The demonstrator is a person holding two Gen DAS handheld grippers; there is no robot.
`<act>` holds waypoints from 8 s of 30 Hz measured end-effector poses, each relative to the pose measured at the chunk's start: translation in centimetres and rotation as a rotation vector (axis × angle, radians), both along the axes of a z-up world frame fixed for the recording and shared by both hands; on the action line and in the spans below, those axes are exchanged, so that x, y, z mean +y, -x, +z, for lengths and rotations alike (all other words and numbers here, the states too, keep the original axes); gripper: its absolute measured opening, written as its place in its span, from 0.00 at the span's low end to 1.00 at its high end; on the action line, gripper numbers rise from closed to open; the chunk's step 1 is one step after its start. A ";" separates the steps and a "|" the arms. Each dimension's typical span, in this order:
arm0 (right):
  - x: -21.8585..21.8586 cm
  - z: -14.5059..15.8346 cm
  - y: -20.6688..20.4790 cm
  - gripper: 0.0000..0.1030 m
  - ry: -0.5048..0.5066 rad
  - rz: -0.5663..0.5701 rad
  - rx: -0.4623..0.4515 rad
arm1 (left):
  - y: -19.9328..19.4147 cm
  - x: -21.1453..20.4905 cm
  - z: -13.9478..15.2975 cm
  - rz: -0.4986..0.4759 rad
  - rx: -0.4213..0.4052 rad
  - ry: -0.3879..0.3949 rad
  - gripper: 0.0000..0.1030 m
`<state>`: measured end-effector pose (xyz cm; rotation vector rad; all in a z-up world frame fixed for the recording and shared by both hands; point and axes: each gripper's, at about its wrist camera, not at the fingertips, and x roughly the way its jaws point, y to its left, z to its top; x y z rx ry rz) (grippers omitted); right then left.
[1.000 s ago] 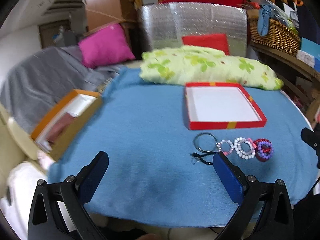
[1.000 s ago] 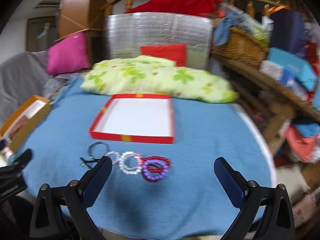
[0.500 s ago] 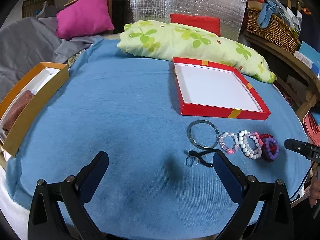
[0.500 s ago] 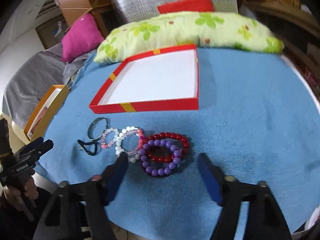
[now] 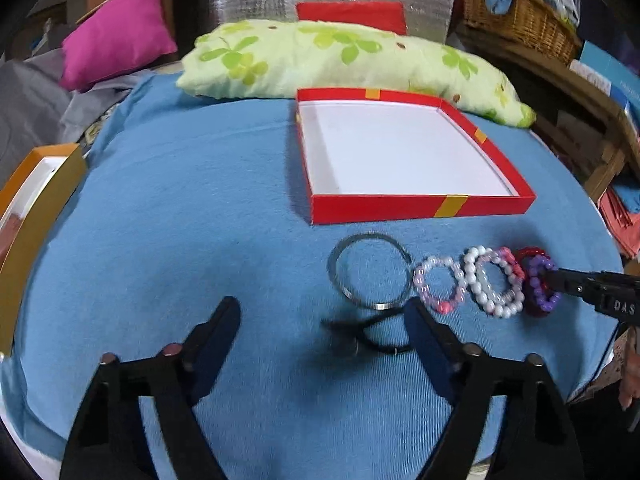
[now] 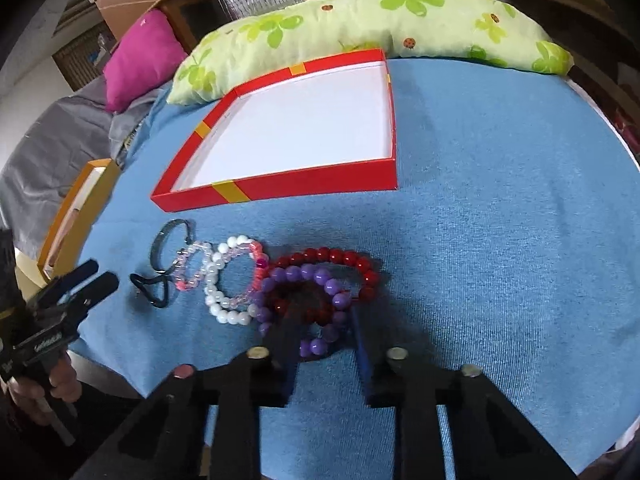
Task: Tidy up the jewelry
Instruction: 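Reach the right tool to the purple bead bracelet and grasp it, then drop the purple bracelet in the tray with right tool while left grasps silver bangle, then release the silver bangle into the tray with the left tool, then move the right tool to the dark red bead bracelet, then grasp the dark red bracelet with the right tool while the left tool grasps the pink bracelet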
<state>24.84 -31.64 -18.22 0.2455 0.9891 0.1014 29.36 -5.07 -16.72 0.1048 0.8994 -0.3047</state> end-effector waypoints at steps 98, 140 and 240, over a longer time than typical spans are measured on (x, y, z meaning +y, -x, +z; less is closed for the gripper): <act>0.8 4.7 -7.7 0.62 -0.110 -0.084 -0.196 | -4.5 -5.2 3.1 -0.047 -0.198 -0.150 0.63; 5.8 5.0 0.1 0.62 -0.043 0.055 -0.236 | 3.0 3.6 5.8 0.133 -0.311 -0.170 0.66; -2.9 1.3 -1.3 0.10 -0.126 -0.144 -0.085 | -1.1 -10.2 0.5 -0.378 -0.003 0.129 0.00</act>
